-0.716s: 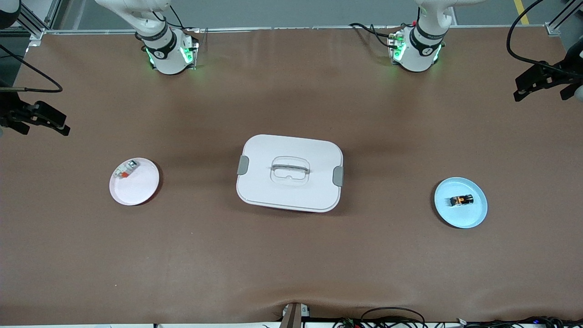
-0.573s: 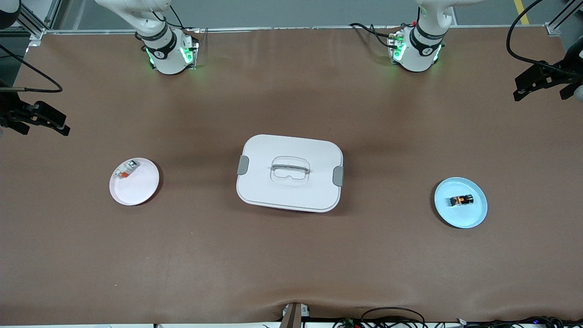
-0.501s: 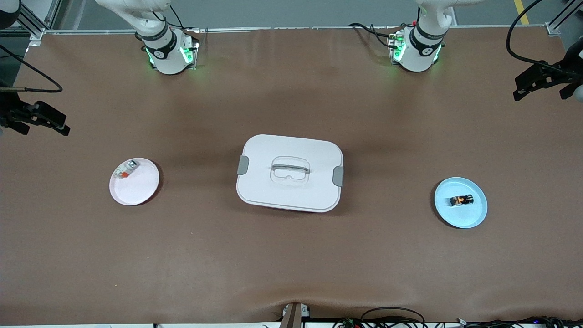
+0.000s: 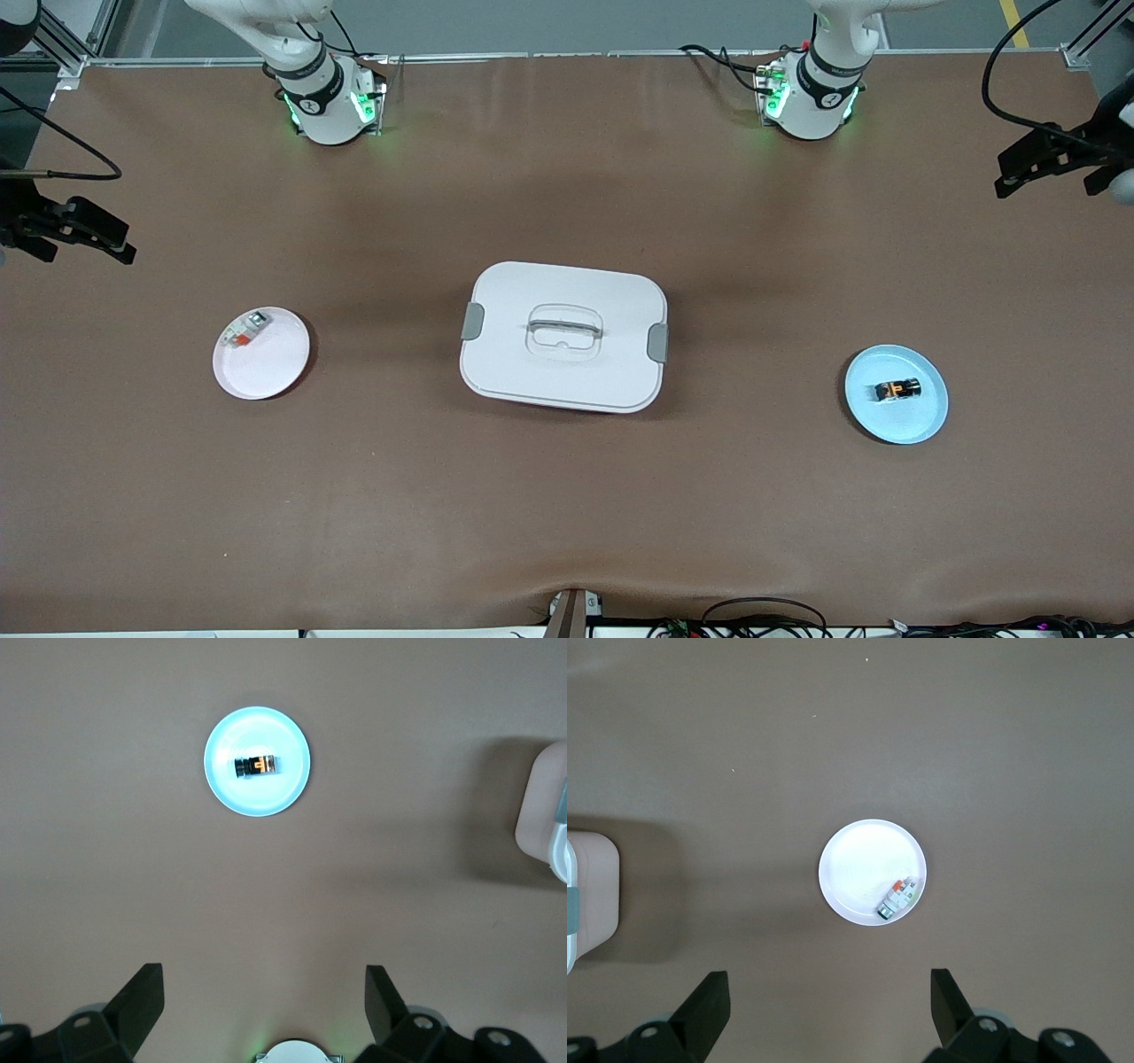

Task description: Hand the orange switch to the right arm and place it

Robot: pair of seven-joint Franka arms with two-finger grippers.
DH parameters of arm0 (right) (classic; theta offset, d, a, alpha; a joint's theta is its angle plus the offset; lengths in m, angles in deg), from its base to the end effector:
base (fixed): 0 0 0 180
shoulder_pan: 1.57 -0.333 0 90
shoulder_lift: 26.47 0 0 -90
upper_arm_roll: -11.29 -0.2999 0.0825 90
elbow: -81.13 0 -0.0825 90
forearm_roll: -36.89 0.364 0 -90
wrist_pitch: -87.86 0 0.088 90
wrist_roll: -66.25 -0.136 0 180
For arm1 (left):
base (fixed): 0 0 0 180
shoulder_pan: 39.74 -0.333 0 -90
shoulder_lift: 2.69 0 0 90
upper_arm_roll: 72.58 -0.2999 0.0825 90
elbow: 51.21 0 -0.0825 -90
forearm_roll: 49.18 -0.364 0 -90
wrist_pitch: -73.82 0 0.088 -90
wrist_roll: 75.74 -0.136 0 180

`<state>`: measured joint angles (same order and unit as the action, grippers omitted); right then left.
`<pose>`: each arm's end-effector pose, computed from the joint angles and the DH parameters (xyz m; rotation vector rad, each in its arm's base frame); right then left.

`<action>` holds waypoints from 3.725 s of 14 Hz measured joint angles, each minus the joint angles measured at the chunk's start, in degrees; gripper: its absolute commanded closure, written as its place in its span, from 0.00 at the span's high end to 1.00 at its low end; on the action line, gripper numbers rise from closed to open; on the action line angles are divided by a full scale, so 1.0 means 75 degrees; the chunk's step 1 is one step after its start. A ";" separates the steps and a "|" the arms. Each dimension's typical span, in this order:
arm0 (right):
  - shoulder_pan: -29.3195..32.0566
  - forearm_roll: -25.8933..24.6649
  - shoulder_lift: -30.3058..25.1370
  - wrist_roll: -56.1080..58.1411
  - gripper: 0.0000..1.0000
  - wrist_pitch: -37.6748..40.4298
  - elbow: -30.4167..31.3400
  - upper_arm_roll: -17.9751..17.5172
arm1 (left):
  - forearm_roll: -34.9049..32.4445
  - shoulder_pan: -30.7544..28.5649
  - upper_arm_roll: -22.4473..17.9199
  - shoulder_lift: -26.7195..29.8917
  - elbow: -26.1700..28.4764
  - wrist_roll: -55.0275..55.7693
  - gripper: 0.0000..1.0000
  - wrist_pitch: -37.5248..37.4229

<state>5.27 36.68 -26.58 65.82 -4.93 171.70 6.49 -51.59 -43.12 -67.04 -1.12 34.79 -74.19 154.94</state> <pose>0.5397 -0.0197 0.5803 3.1358 -0.0674 0.0637 0.5084 -0.0137 0.6117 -3.0941 0.0081 0.0873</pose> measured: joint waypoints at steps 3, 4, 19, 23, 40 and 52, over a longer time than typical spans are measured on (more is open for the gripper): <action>0.0000 0.0000 -0.0001 0.0000 1.00 0.0000 -0.0002 -0.0002 | -0.0003 -0.0265 -0.0014 -0.0437 0.0244 -0.0008 1.00 0.0599; 0.0000 0.0000 -0.0001 0.0000 1.00 0.0000 -0.0003 -0.0002 | -0.0003 -0.0374 -0.0015 -0.0551 0.0476 -0.0018 1.00 0.1006; 0.0000 0.0000 -0.0001 0.0001 1.00 -0.0001 -0.0007 -0.0011 | -0.0003 -0.0690 -0.0021 -0.3424 0.2433 -0.0032 1.00 0.6301; 0.0000 0.0000 -0.0001 0.0002 1.00 0.0000 -0.0007 -0.0012 | -0.0043 -0.0691 -0.0021 -0.3893 0.2581 -0.0034 1.00 0.7077; 0.0000 0.0000 -0.0001 0.0003 1.00 -0.0001 -0.0007 -0.0014 | -0.0706 -0.0845 -0.0096 -0.4704 0.2807 -0.0037 1.00 0.8010; 0.0000 0.0000 -0.0001 0.0004 1.00 -0.0001 -0.0007 -0.0016 | -0.0707 -0.0759 -0.0094 -0.4707 0.2765 0.1578 1.00 0.8073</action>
<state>5.27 36.68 -26.59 65.85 -4.94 171.64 6.37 -56.89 -48.82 -67.74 -36.42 55.53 -62.36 215.49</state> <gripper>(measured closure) 0.000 0.000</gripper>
